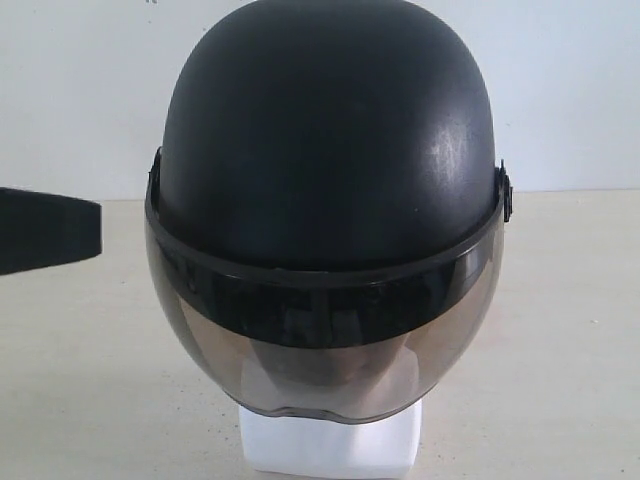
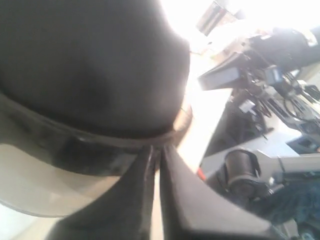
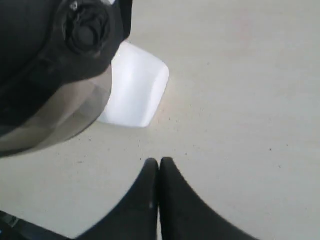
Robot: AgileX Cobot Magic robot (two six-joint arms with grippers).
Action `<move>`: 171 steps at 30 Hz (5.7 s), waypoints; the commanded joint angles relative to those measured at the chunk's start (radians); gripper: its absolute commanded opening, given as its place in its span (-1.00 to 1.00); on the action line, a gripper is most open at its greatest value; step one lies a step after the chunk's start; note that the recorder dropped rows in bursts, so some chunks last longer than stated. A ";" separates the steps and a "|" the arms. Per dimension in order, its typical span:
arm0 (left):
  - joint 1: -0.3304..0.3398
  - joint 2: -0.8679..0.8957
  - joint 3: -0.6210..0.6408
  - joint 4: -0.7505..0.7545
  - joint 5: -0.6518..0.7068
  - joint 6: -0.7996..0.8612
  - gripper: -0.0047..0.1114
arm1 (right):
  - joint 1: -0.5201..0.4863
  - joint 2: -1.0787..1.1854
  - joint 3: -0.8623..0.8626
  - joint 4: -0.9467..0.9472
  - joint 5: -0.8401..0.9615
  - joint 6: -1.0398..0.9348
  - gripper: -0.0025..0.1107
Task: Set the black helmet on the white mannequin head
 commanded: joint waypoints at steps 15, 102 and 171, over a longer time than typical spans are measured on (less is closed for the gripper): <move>-0.122 -0.056 0.050 -0.011 -0.005 -0.008 -0.84 | 0.001 -0.011 -0.003 -0.003 0.031 -0.003 -0.96; -0.122 -0.888 0.684 -1.840 1.506 2.053 -0.84 | 0.001 -0.011 -0.003 0.002 0.027 -0.001 -0.96; -0.124 -0.888 0.684 -1.840 1.527 2.058 -0.84 | -0.269 -0.824 0.986 0.023 -1.123 -0.187 -0.96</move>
